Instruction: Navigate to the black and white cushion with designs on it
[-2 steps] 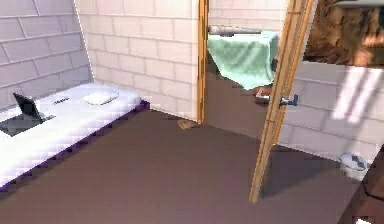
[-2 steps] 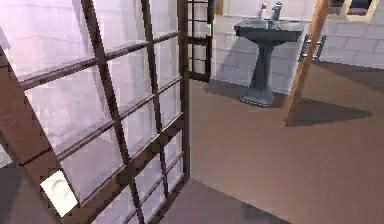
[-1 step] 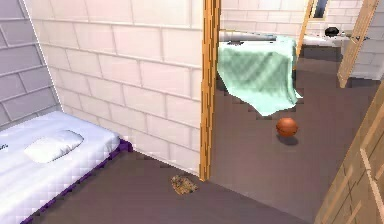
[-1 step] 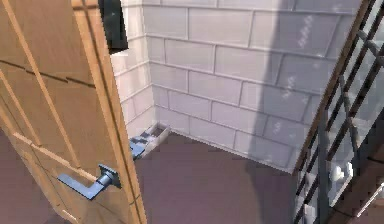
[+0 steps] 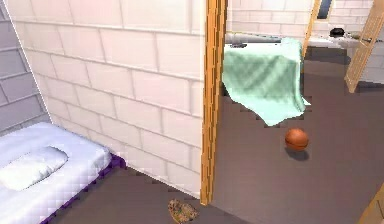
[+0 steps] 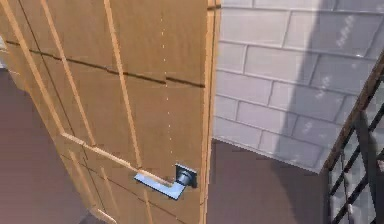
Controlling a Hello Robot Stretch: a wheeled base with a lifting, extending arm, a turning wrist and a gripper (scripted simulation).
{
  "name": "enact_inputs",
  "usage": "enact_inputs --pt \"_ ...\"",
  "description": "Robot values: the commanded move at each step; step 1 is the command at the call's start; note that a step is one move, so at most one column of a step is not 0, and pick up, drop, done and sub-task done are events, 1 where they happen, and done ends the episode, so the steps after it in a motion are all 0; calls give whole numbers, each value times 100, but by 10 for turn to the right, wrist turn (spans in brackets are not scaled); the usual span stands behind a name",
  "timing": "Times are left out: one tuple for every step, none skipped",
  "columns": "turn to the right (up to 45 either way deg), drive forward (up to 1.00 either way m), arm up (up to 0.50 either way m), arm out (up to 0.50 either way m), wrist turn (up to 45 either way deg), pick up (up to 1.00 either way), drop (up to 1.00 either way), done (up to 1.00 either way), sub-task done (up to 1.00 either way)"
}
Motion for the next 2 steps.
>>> enact_inputs --pt "180 0 0 0 0 0 0 0 0" --pt "0 85 0 0 0 0 0 0 0"
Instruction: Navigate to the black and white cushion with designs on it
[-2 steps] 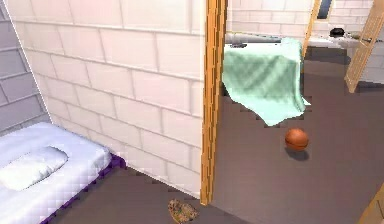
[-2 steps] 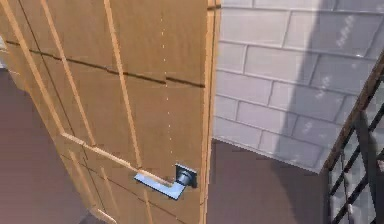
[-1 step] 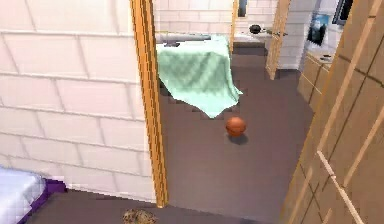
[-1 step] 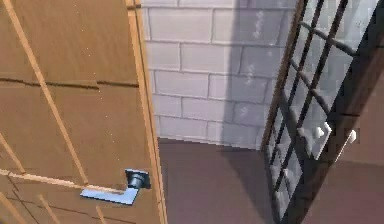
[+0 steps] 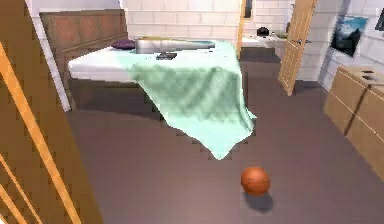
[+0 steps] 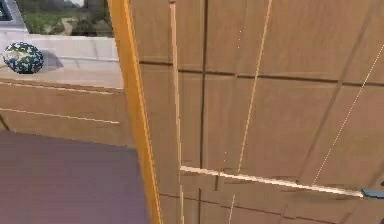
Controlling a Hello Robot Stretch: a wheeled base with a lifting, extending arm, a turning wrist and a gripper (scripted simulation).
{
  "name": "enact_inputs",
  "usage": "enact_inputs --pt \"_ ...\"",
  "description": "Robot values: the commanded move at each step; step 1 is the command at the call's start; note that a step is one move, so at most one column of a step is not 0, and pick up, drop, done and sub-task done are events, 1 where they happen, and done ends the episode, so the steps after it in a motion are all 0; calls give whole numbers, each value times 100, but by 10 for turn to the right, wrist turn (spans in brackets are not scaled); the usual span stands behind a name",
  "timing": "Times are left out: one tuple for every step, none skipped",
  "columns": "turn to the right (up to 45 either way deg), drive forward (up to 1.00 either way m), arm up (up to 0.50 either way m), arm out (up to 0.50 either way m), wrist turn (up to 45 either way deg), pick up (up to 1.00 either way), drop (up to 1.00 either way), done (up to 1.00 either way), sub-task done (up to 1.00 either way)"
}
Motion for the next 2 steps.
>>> enact_inputs --pt "390 0 0 0 0 0 0 0 0" --pt "0 45 0 0 0 0 0 0 0"
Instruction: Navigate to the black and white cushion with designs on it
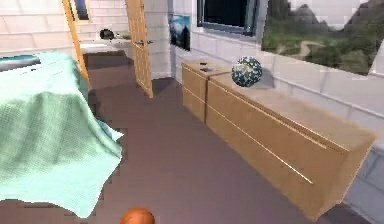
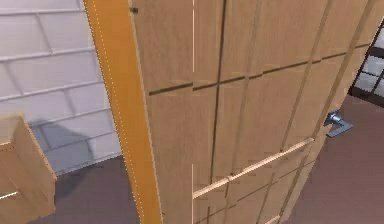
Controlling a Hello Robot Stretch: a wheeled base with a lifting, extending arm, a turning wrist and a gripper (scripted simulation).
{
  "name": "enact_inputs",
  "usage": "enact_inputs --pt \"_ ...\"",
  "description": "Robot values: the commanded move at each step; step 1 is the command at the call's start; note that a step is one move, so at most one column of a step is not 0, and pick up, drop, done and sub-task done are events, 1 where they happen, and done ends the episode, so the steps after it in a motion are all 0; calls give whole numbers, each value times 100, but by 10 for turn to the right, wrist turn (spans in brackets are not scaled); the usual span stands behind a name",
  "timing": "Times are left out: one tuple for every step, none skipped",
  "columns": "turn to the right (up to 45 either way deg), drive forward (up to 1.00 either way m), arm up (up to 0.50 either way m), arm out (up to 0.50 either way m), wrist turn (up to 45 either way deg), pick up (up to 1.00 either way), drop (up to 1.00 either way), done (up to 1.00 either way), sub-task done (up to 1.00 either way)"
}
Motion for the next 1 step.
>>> enact_inputs --pt "150 0 0 0 0 0 0 0 0"
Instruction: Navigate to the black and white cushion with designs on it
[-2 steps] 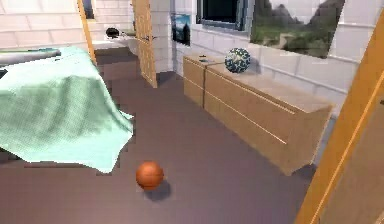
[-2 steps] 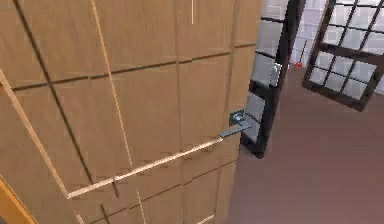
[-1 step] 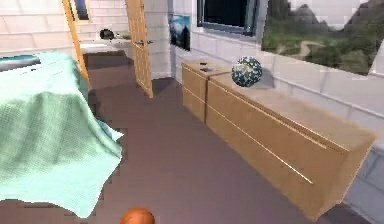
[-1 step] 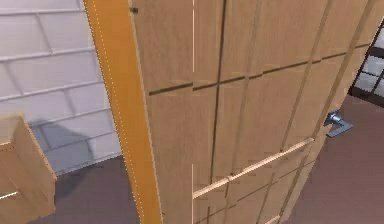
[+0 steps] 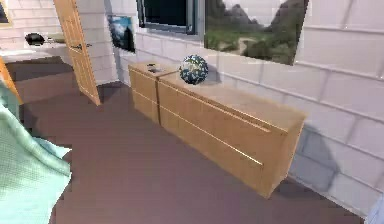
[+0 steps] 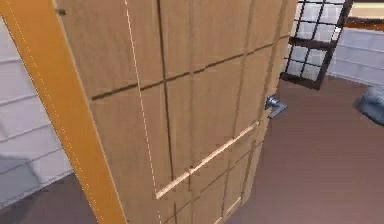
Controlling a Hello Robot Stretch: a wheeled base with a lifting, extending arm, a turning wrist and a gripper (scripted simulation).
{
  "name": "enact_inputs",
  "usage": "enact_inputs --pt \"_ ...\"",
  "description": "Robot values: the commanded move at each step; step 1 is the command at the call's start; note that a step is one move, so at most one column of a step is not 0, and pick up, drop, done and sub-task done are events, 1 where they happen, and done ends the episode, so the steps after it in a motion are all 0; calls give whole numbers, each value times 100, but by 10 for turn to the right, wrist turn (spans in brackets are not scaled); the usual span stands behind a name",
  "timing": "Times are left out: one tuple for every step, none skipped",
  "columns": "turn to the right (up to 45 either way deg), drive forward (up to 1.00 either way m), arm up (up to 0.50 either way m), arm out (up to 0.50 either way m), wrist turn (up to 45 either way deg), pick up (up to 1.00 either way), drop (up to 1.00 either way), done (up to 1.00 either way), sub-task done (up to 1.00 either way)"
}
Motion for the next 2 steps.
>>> enact_inputs --pt "0 95 0 0 0 0 0 0 0" --pt "-420 0 0 0 0 0 0 0 0"
